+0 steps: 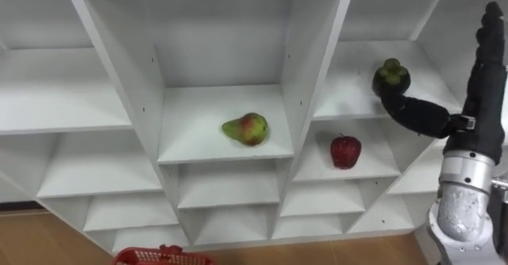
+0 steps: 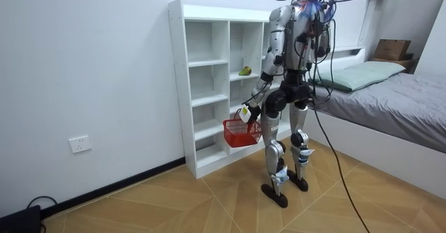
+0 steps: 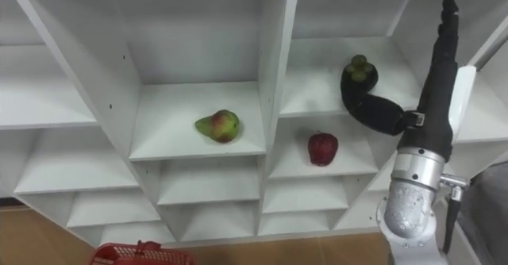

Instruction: Collect fruits from the closet

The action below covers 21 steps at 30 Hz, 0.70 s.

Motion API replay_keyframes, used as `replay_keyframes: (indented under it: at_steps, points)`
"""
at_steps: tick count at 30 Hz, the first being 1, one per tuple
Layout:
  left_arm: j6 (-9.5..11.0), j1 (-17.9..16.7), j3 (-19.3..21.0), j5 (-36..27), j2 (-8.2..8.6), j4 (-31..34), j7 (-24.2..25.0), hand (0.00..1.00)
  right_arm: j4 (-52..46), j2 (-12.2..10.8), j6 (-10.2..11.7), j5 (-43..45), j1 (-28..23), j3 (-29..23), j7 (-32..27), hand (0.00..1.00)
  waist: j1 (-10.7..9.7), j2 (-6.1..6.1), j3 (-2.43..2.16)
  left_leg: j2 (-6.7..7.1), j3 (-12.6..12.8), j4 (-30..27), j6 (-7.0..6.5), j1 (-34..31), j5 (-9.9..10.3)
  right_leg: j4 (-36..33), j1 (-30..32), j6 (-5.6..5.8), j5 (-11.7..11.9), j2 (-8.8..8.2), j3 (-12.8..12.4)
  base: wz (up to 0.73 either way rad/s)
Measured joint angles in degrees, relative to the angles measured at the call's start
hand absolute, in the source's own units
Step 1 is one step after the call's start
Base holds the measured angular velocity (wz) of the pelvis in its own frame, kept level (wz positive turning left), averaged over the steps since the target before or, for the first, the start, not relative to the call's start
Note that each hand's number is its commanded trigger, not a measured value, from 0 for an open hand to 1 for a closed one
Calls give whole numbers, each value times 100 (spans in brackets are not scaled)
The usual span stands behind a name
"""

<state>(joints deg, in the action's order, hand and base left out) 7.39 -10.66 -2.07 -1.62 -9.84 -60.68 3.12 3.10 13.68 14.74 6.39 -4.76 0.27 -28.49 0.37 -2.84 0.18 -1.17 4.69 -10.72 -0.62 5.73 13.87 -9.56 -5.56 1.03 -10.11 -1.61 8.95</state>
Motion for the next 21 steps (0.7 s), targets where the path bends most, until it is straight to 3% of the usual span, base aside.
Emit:
replay_keyframes:
  at_steps: [5, 21]
  points:
    - [-100, -24, 143, 16, 2, 3, 9, 100, 83, -1, -110, 4, 2, -8, 172, 0, 4, 2, 1, 5, -39, -6, 1, -4, -13, 0, -13, 0, 0, -7, 34, 3]
    - [-120, -168, 215, 218, 5, 338, -16, 100, 377, 10, -116, 17, 82, -41, 372, 0, 174, 39, 10, 5, -68, -7, 8, -3, -34, -2, -22, -9, 5, -8, 44, 0]
